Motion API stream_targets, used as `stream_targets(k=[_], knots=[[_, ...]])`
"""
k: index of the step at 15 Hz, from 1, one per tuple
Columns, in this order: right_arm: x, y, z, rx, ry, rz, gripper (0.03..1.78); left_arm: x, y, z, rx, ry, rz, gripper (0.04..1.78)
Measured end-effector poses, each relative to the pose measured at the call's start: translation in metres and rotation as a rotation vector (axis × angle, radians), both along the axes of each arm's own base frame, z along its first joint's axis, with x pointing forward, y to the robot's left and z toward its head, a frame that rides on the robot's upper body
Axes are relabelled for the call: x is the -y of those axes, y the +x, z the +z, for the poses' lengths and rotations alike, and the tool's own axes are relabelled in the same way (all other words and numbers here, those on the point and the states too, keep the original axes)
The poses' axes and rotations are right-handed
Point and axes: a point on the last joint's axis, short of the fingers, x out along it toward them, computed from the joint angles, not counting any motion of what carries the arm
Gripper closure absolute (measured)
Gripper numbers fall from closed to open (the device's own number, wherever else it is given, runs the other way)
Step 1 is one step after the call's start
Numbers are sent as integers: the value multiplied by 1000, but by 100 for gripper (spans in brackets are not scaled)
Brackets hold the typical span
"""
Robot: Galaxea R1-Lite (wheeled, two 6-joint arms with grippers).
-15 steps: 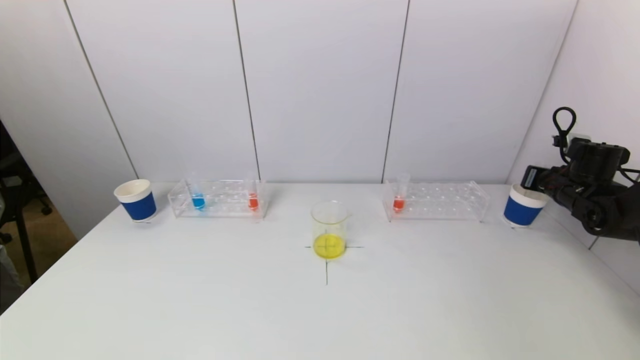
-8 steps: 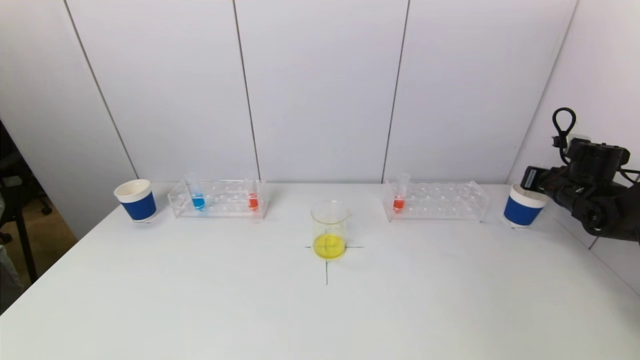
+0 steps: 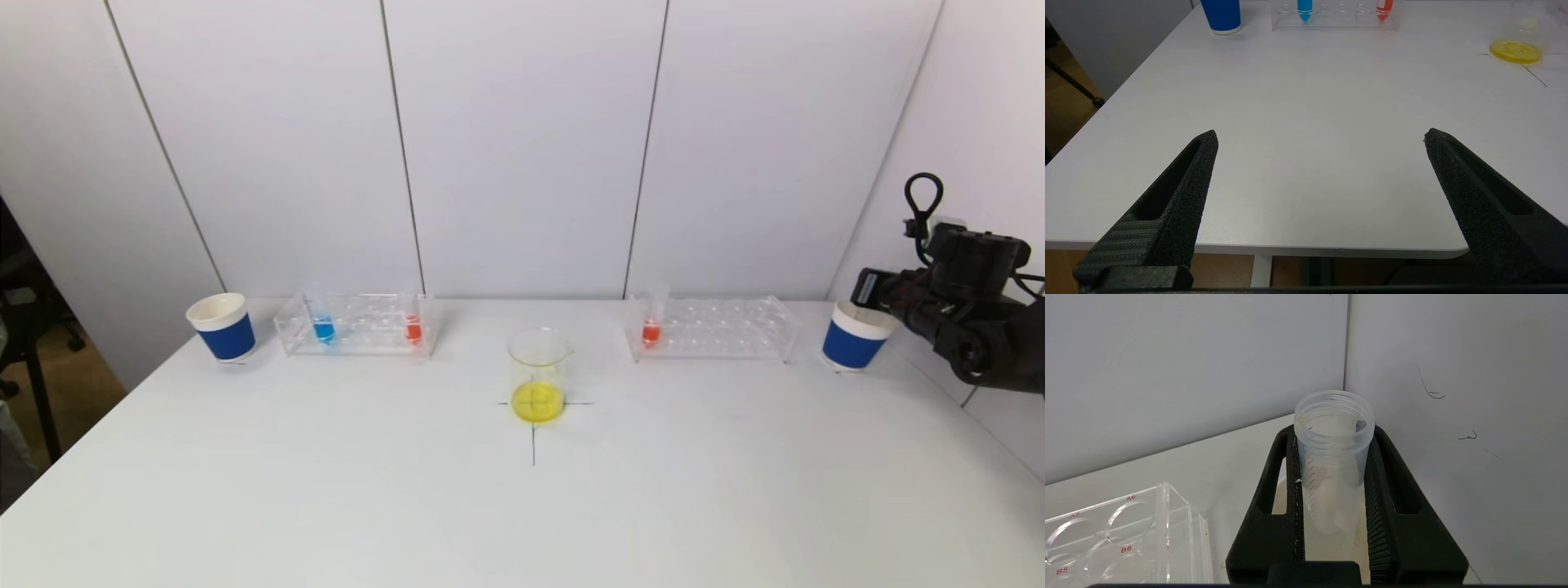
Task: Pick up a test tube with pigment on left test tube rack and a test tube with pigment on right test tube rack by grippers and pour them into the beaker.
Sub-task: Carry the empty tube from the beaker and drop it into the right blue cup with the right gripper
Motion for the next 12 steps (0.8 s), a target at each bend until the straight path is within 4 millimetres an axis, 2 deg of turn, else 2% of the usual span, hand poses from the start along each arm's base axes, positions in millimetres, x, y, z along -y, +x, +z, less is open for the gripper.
stream_targets(k=[4,7,9,12], knots=[[0,0,-1,0,3,0,132,0,0,0,1,0,0,6],[0,0,0,1,2,-1,118,0,0,0,0,0,0,6],[0,0,-1,-1,2,0,94,0,0,0,0,0,0,6],[0,0,-1,-2,2,0,46,0,0,0,0,0,0,6]])
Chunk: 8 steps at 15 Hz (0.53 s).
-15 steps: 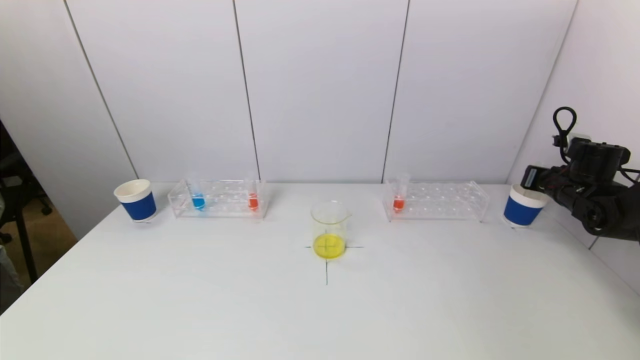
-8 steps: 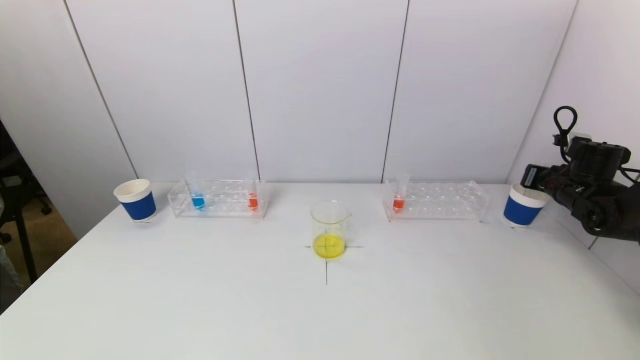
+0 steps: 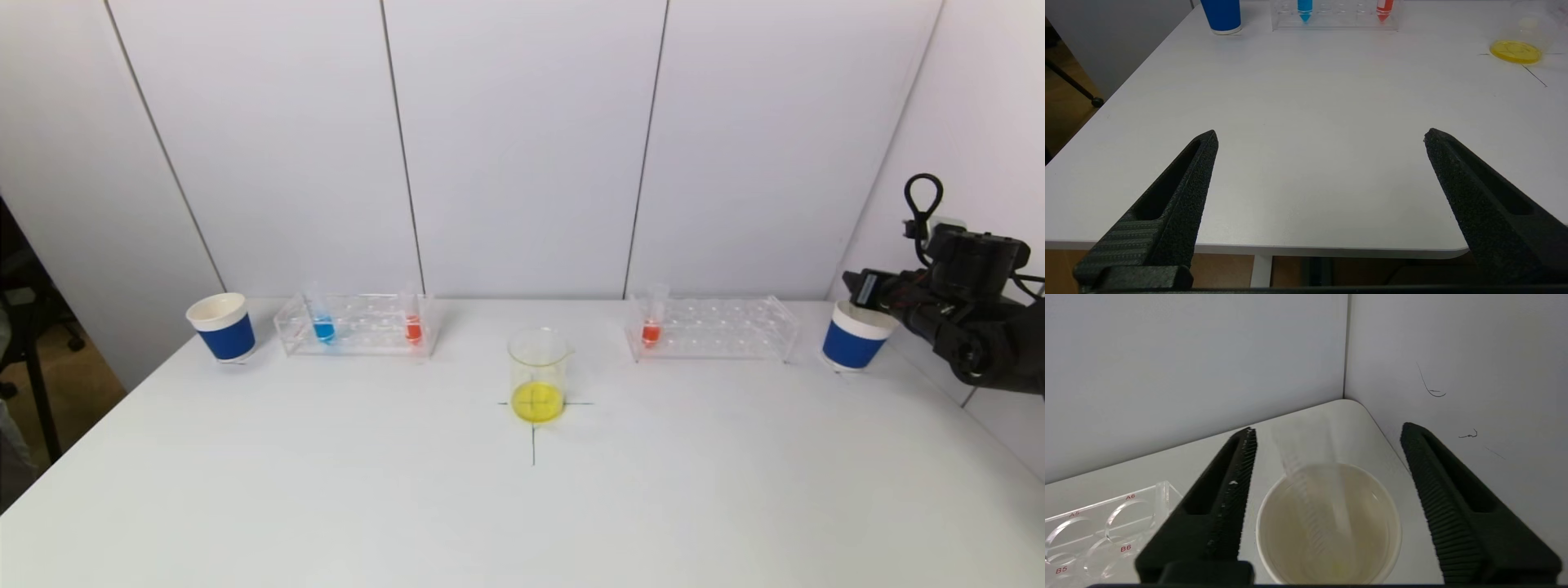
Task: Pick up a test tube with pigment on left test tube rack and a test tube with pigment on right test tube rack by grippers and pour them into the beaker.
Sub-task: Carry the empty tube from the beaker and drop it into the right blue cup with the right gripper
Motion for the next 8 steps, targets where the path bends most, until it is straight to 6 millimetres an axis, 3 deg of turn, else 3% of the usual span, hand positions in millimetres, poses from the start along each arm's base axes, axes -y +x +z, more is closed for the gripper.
stream_targets(k=[4,8], knots=[[0,0,0,0,0,0,8,0,0,0,0,0,0,6],[-1,-3,5,8,-3,1,4,0,0,0,0,0,0,6]])
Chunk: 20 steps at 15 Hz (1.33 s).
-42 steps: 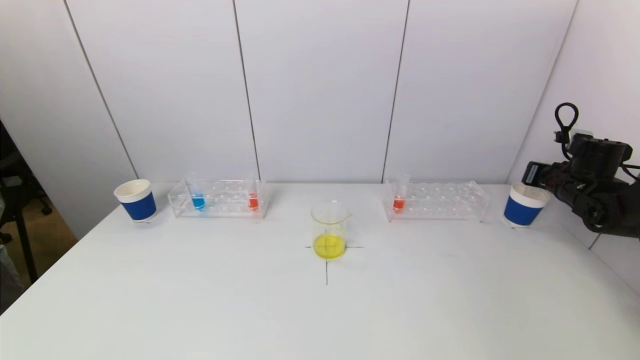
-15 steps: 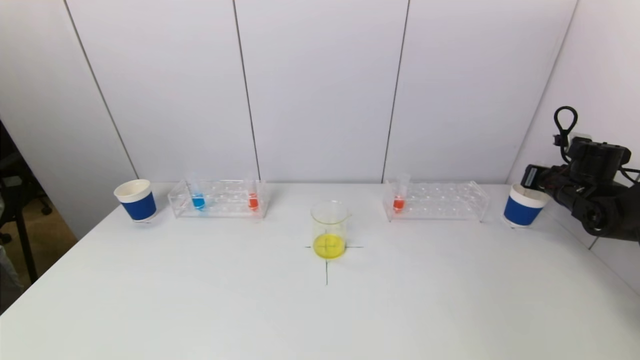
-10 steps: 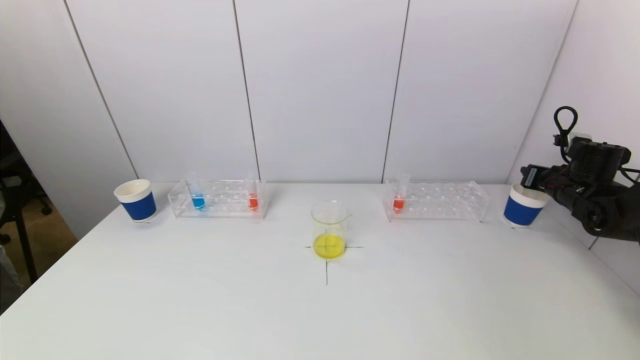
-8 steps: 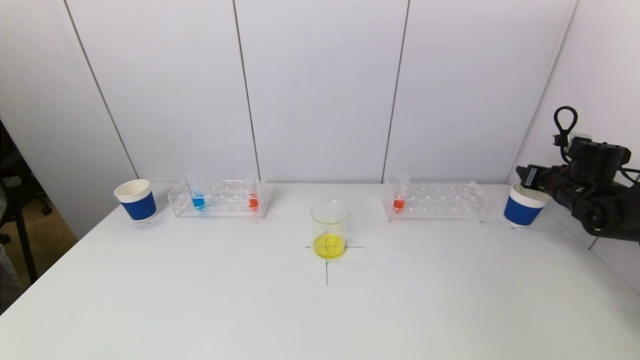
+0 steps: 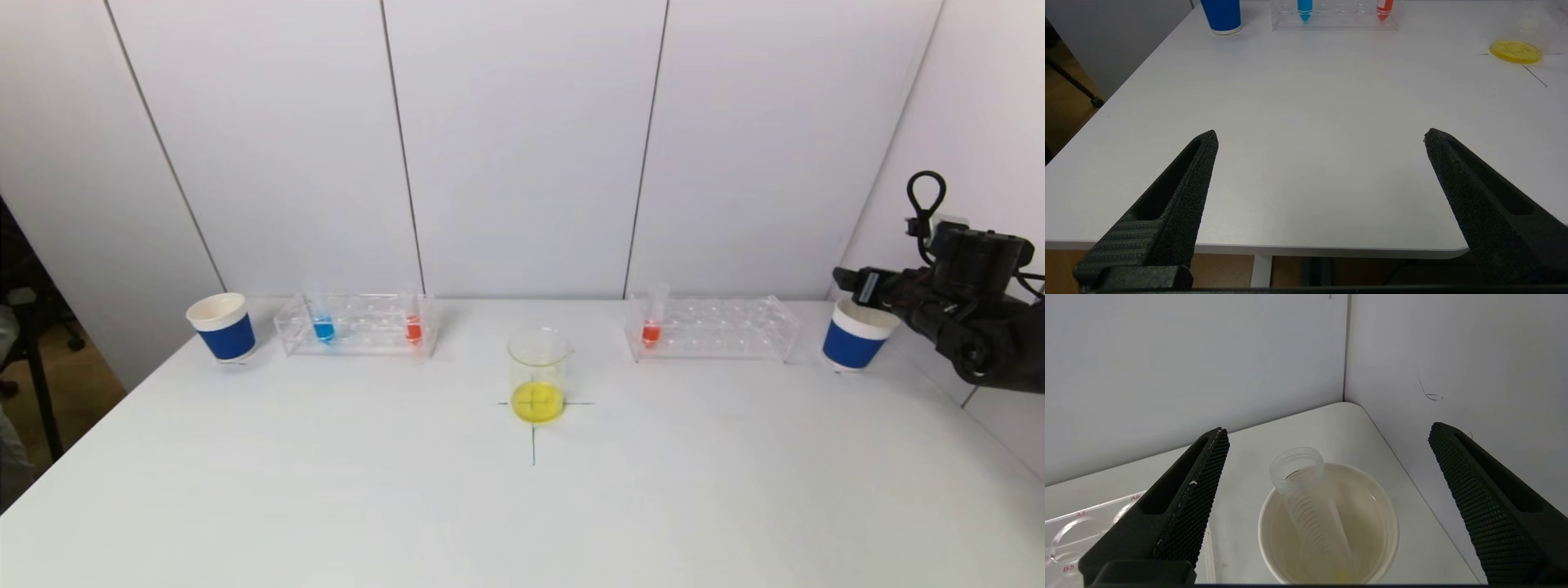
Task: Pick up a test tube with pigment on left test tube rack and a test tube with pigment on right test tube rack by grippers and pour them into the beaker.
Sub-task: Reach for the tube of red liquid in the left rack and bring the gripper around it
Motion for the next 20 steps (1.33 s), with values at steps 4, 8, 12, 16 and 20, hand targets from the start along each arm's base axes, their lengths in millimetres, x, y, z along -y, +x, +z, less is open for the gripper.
stream_targets(k=[4,8,12,16,20], knots=[[-6,-11,19,32,-3,34,4,0,0,0,0,0,0,6],[-22,-39,51,73,-13,67,4,0,0,0,0,0,0,6],[-52,-89,93,143,-22,148,4,0,0,0,0,0,0,6],[-93,-160,127,202,-27,261,4,0,0,0,0,0,0,6],[-114,-231,128,233,-42,311,4,0,0,0,0,0,0,6]])
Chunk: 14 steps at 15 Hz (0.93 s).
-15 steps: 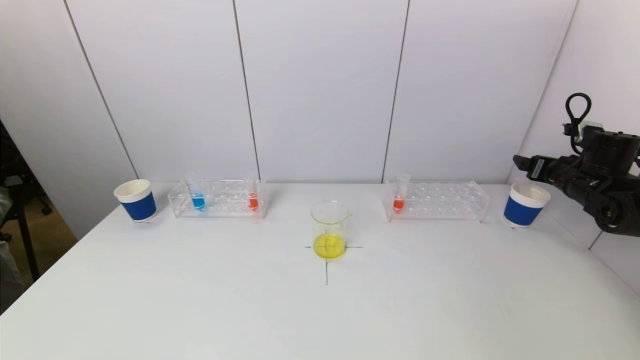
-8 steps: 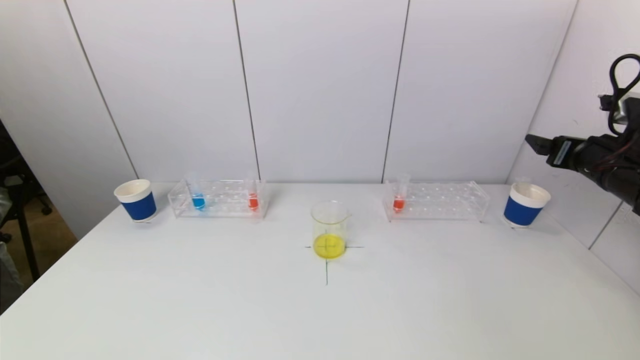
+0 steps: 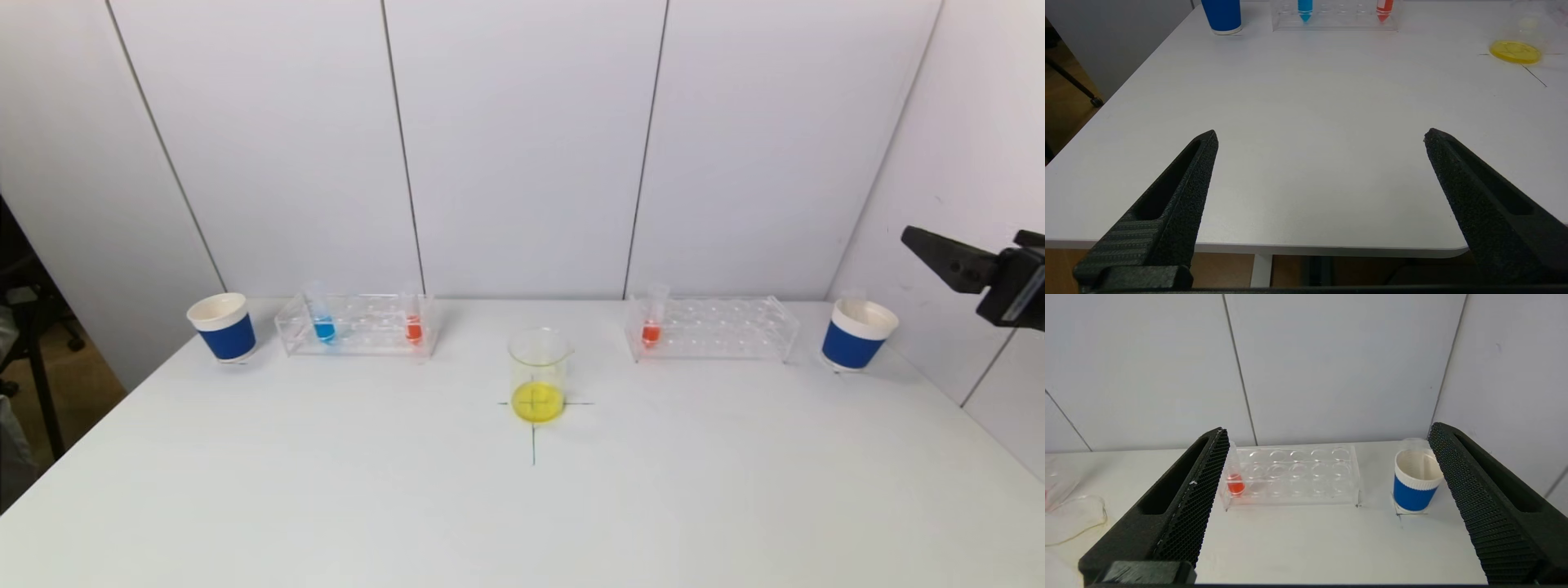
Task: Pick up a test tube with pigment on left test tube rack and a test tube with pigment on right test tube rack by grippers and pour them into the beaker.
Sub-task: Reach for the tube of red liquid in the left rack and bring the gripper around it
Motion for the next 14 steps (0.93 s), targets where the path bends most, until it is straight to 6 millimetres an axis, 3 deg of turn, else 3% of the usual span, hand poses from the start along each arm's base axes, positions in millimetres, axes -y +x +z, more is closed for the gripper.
stream_targets(k=[6,14], knots=[[4,-69,-10,93,4,-100,4,0,0,0,0,0,0,6],[9,-156,-41,143,-9,-124,4,0,0,0,0,-1,0,6]])
